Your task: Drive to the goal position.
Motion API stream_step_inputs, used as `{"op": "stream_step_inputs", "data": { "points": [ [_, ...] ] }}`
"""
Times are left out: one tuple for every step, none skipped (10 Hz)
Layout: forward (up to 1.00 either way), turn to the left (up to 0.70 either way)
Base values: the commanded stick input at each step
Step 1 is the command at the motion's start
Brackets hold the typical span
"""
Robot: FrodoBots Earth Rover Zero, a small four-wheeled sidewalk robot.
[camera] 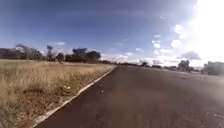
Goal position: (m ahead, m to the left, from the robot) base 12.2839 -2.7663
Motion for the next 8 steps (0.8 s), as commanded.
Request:
{"op": "stream_step_inputs", "data": {
  "points": [
    [0.50, -0.48],
    [0.50, -0.24],
    [0.50, 0.00],
    [0.50, 0.00],
    [0.50, 0.00],
    [0.50, 0.00],
    [0.50, 0.00],
    [0.50, 0.00]
  ]
}}
